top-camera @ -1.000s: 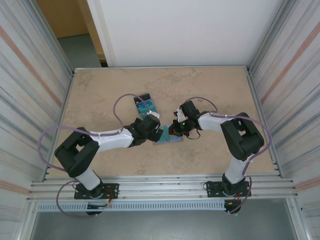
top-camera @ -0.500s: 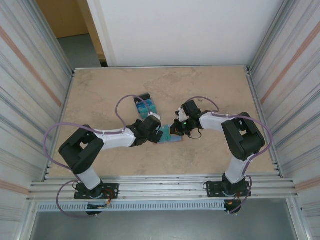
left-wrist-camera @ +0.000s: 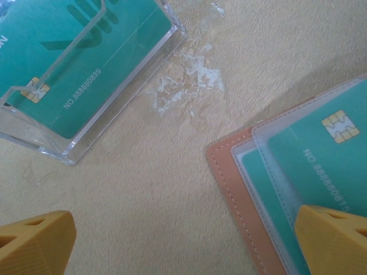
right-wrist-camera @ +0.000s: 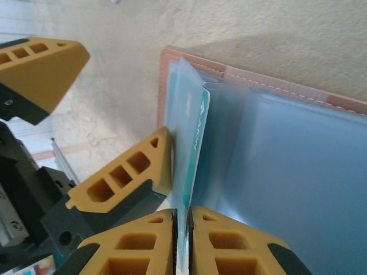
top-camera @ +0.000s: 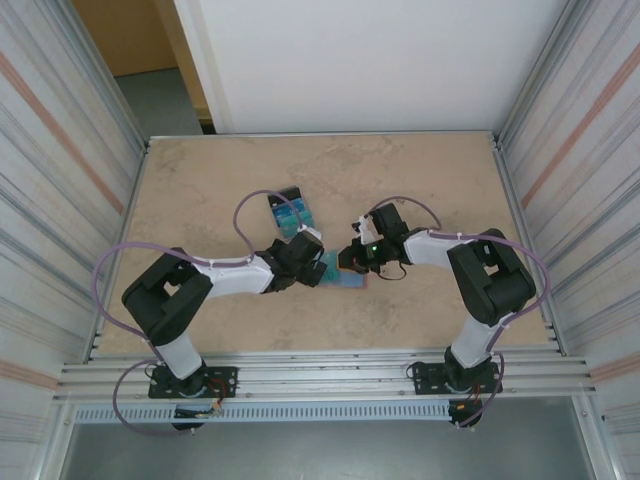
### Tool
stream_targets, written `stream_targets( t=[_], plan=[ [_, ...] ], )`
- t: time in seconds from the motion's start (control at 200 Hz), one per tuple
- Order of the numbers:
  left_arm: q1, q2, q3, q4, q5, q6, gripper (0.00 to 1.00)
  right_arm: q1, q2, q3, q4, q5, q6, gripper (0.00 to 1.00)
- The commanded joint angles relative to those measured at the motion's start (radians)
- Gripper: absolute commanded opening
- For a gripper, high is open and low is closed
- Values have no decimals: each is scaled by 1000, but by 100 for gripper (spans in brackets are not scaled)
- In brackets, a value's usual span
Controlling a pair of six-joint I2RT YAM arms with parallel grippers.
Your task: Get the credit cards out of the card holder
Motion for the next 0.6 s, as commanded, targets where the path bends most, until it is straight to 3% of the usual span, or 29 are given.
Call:
stream_targets(
  t=[0.0,0.281,0.426,0.596],
  plan=[
    [-6,30,5,-52,-5,12,99,-8,15,-14,88,-64,38,16],
    [-8,22,-1,-60,0,6,99,-8,86,-32,216,-107,103,19],
    [-8,17,-9,-63,-1,-5,99,-11,93,-32,232,-115,109,11],
    [-8,12,-18,-74,-3,-18,99,-42,62,-55,236,-118,109,10]
  ],
)
